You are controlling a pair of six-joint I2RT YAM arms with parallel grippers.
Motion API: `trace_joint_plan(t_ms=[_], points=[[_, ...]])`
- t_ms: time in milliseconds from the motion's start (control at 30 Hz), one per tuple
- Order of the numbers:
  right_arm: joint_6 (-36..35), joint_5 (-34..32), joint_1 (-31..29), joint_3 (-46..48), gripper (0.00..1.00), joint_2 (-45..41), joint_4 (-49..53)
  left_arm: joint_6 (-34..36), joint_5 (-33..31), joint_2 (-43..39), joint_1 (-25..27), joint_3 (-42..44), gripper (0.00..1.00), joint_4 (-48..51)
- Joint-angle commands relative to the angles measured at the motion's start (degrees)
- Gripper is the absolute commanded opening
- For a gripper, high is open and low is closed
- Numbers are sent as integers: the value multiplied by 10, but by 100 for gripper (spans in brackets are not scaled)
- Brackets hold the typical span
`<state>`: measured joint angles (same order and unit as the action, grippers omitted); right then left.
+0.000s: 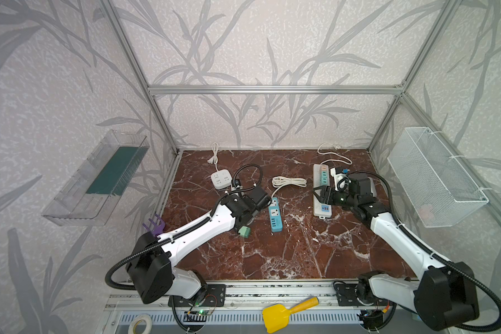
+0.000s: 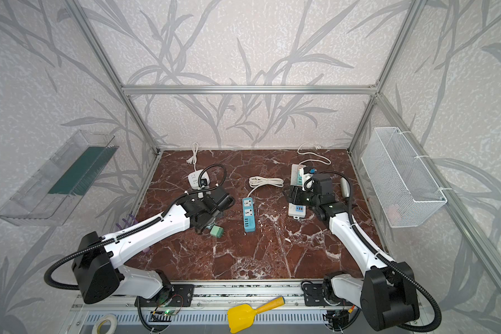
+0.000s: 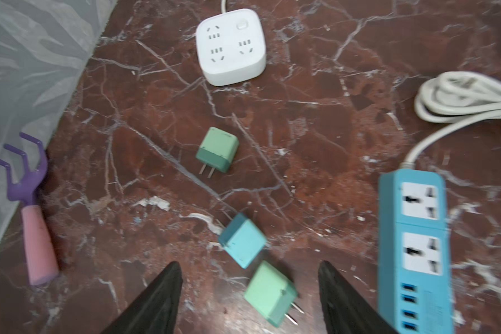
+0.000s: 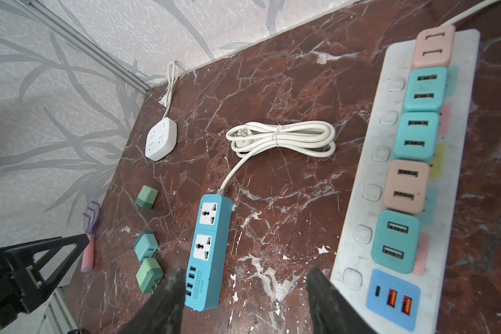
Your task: Insert the plug
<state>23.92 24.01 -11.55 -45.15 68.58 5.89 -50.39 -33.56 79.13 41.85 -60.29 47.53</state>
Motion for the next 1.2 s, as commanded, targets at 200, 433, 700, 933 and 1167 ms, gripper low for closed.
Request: trace_joint_plan(t_ms=[200,433,700,933,1167], points=[[27,-92,-8,27,63,-23,-21,214,85,-47,-157,79,78,-135],[8,-78,-8,32,71,-27,-23,325,154,31,-207,44,85,-148],[-5,-99,-8,44,76,-64,-18,380,245,216,-250,-96,80,-71],[-6,-99,-8,44,76,-69,-13,376,275,282,-290,-146,74,-52],[-9,-104,-8,42,75,-63,-12,377,282,303,-298,-148,71,-42]])
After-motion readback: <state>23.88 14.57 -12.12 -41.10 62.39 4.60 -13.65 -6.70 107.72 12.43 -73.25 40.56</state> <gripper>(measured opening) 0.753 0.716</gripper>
